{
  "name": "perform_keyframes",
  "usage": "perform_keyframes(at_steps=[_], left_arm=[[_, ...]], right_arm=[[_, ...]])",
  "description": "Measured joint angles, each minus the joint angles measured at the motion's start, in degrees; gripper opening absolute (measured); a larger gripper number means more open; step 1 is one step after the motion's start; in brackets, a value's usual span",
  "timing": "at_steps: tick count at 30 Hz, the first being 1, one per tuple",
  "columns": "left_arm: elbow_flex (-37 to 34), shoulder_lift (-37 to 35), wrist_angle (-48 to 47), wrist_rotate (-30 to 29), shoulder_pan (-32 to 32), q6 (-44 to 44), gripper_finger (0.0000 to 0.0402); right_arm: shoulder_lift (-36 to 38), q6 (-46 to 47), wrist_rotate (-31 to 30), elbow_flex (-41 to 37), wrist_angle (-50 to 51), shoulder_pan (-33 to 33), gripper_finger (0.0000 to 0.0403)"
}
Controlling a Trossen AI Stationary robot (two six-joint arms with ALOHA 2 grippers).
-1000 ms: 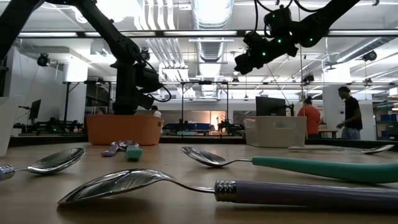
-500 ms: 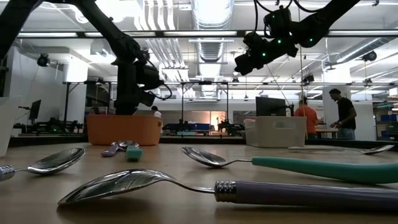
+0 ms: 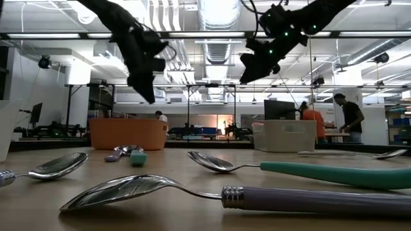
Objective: Sort silverware by color (type)
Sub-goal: Put the bottom light blue spoon into the gray bin
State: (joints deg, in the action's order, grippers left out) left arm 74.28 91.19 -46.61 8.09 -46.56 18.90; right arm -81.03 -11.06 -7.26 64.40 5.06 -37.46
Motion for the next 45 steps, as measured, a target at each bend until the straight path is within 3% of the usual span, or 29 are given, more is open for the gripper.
perform_keyframes(at_steps=[7,21,31,39,45], left_arm=[[-5.9,-11.8,7.8,0.1,4.5,-6.6,0.0109],[-17.8,-30.2,15.3,0.1,17.8,-14.2,0.0109],[-26.1,-35.6,23.7,0.0,23.8,-19.4,0.0109],[-30.3,-36.1,27.3,0.0,24.9,-21.7,0.0109],[-31.0,-36.0,27.8,0.0,25.5,-22.5,0.0109]], right_arm=[[0.0,9.6,9.3,3.6,18.4,6.4,0.0168],[0.0,30.4,9.3,3.5,29.2,22.5,0.0168],[-0.8,44.6,9.5,3.0,32.2,28.2,0.0168],[-3.5,54.1,21.8,3.0,37.9,30.2,0.0158],[-6.5,59.8,24.3,2.9,49.2,37.2,0.0142]])
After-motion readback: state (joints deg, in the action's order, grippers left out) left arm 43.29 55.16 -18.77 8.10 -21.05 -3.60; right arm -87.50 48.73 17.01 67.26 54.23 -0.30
